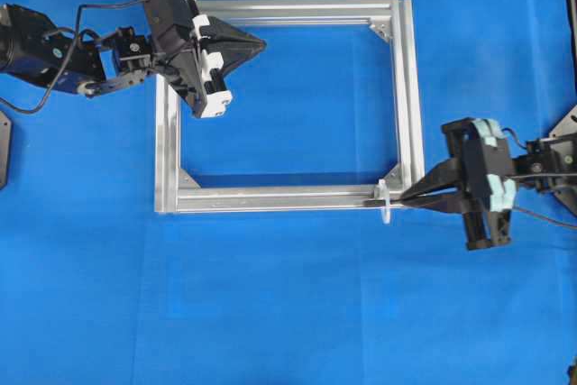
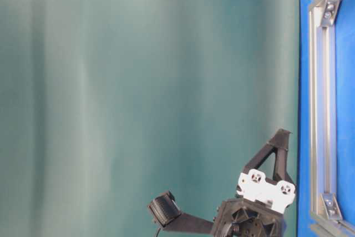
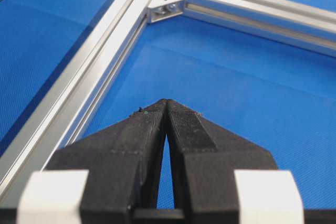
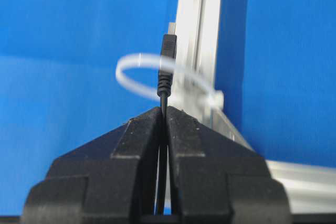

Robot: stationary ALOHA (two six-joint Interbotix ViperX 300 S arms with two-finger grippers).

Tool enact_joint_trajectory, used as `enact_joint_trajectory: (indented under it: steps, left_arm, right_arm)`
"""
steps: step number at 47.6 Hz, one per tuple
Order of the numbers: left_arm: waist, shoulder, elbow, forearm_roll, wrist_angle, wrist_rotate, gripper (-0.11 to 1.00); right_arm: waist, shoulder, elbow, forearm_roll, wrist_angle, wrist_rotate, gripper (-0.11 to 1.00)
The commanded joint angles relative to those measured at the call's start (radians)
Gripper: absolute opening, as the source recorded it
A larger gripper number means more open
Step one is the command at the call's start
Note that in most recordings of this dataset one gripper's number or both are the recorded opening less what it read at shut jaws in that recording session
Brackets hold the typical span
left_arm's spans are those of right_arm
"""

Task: Insert the wire through the string loop located on the right side.
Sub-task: 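Push the plug leftward through the white zip-tie loop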

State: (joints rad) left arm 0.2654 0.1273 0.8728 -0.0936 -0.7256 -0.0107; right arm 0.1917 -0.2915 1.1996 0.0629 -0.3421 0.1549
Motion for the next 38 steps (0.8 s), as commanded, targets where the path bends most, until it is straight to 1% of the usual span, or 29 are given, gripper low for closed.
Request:
enact_joint_trajectory:
  steps: [1, 8, 23, 30, 38]
  left_arm:
    - [-0.002, -0.032, -0.008, 0.003, -0.012, 0.002, 0.00]
    - [-0.003, -0.032, -0.008, 0.005, -0.012, 0.002, 0.00]
    - [-0.018, -0.032, -0.008, 0.005, -0.028, 0.000, 0.00]
    - [-0.063, -0.031, -0.008, 0.005, -0.043, -0.002, 0.00]
    - [-0.153, -0.028, -0.003, 0.005, -0.041, -0.017, 0.00]
  right_arm:
    - [0.003, 0.025, -0.031, 0.003, -0.035, 0.000, -0.02]
    - [0.003, 0.035, -0.026, 0.011, -0.064, 0.000, -0.02]
    - [0.003, 0.035, -0.026, 0.012, -0.063, 0.000, -0.02]
    - [0.003, 0.035, -0.026, 0.012, -0.063, 0.000, -0.02]
    - [0.003, 0.035, -0.026, 0.012, -0.063, 0.000, -0.02]
